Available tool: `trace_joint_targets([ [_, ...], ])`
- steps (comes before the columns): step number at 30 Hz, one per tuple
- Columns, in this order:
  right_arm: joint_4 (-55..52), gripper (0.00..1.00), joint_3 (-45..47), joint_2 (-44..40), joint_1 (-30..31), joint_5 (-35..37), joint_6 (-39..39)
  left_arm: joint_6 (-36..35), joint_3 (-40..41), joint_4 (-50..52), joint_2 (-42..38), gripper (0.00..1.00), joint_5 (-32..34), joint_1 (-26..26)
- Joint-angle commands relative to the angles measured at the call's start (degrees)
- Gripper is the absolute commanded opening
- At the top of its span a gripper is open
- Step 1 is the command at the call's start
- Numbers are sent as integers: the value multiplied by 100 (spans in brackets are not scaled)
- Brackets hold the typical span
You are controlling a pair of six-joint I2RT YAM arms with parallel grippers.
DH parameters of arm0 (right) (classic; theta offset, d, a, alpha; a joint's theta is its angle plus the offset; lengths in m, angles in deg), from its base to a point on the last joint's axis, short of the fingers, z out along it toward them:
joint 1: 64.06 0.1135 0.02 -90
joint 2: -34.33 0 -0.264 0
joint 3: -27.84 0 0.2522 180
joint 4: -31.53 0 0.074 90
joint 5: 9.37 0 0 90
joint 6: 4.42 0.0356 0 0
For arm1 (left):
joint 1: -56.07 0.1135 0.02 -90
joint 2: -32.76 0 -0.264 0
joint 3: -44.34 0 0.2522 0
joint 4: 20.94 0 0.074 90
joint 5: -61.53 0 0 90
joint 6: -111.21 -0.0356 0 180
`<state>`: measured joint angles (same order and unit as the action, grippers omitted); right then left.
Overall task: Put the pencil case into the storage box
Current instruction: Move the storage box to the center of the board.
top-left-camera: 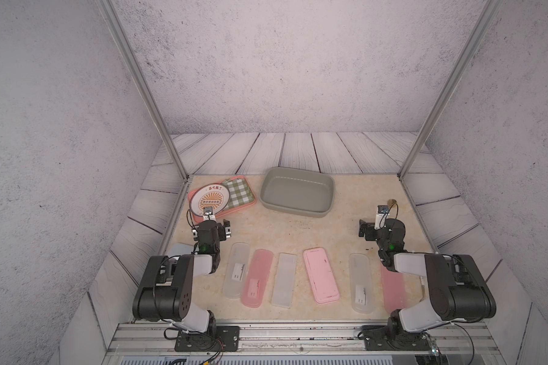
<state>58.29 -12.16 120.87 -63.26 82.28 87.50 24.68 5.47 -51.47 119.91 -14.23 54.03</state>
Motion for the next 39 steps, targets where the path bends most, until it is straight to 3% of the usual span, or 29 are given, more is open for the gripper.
trace_joint_targets([
  [1,-43,99,-51,102,-14,50,-7,78,137,-338,-15,100,290,-32],
  [7,-51,99,-60,113,-13,51,-7,-243,317,-602,-54,100,-434,-31],
  [12,-38,99,-53,103,-17,50,-13,-665,1069,-1905,-129,100,-1463,-33],
  [16,-54,99,-60,103,-13,55,-12,-690,1091,-1934,-128,100,-1483,-40],
  [22,-54,99,-76,121,-16,65,28,-487,1054,-1941,-93,100,-1010,-32],
  [25,80,99,-27,-193,-13,560,222,-469,626,-1036,-243,100,-1227,44],
  [29,-3539,99,-1020,-2016,-25,1113,1302,-743,129,345,-754,100,-2148,123],
  [32,-5012,99,-1441,-3042,-24,652,2214,-905,-259,1319,-1013,100,-2410,121],
  [35,-5744,99,-1436,-3842,-30,500,3688,-1080,-679,2208,-1206,100,-2442,117],
  [39,-6757,99,-1366,-4808,-36,52,4739,-1139,-1805,4588,-1350,100,-2195,130],
])
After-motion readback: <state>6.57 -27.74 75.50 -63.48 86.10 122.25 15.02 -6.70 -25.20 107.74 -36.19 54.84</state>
